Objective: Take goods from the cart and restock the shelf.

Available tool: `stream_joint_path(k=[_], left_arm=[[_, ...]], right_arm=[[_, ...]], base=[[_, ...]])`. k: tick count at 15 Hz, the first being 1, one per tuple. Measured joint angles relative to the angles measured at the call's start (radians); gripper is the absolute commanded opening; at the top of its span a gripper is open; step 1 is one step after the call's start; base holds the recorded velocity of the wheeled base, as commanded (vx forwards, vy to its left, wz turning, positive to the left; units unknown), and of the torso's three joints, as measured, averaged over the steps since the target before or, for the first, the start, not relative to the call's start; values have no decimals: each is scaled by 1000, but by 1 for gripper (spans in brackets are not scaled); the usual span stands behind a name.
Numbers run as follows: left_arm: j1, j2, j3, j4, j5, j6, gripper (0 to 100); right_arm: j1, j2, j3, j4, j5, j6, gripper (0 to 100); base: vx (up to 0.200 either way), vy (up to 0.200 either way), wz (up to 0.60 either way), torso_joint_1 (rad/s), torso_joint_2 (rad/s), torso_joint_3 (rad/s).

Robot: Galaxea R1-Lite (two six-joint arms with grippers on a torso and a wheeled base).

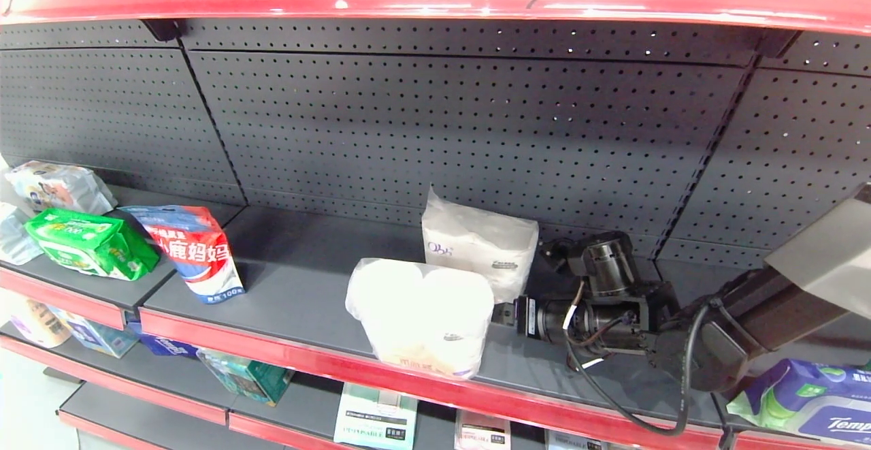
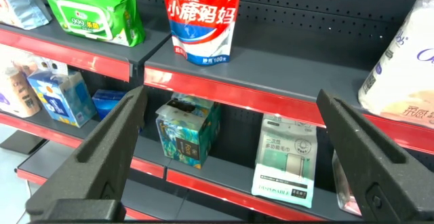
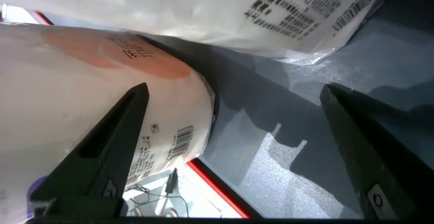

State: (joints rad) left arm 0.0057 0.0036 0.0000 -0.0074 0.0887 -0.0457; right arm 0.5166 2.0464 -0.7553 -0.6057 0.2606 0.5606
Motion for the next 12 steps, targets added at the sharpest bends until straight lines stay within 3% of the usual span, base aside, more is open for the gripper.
stream_joint_path(k=[12], left_arm=[[0, 0, 0, 0, 0, 0, 100]], right_arm=[[-90, 11, 1, -4, 10, -27, 100]], base=[[0, 0, 0, 0, 0, 0]])
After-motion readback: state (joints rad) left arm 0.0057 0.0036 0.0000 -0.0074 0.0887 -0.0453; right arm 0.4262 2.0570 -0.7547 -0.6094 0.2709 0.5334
